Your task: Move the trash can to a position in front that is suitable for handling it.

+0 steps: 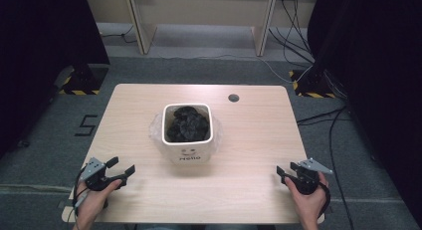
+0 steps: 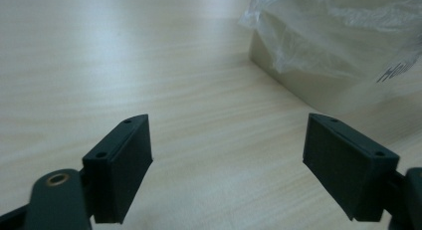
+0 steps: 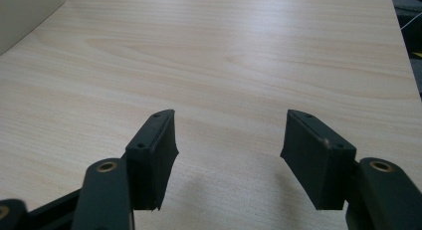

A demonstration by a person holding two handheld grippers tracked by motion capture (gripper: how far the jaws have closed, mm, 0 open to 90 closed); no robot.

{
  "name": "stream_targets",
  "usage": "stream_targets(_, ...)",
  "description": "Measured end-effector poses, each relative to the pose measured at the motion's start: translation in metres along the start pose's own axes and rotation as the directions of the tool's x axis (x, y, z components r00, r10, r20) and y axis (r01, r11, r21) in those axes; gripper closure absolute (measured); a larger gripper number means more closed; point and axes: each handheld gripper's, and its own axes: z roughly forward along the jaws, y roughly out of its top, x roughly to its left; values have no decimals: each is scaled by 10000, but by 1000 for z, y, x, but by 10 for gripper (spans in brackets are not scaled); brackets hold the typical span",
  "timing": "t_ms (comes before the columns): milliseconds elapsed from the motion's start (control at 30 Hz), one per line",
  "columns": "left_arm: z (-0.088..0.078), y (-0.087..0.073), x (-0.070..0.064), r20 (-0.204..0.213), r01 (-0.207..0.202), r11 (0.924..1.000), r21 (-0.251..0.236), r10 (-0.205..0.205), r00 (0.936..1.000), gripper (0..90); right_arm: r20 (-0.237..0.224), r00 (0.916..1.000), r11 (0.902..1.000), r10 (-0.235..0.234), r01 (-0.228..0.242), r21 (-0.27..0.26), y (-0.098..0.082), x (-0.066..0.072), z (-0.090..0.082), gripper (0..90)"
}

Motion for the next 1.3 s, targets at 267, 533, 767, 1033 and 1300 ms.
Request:
stream_targets(267,-4,7,-2,-146,-303,9942,-1032,289,9995,141,-155,9998,9998,131,-133,-161,7,6,-3,359)
stream_targets(533,1,39,-18,414,-132,9940,-1086,178,9990,156,-89,10000,10000,22,-22,-43,8,8,-2,361)
stream_targets(767,7,77,-26,630,153,9966,-813,-102,9980,286,-115,9999,10000,76,-76,-35,7,8,-2,361)
stream_targets(1033,27,129,-39,547,-291,9994,-205,302,9980,331,-174,9998,10000,59,-58,45,6,9,-1,361)
stream_targets(1300,58,170,-58,627,-761,9961,457,731,9953,342,-214,9997,9999,80,-79,72,6,10,0,360)
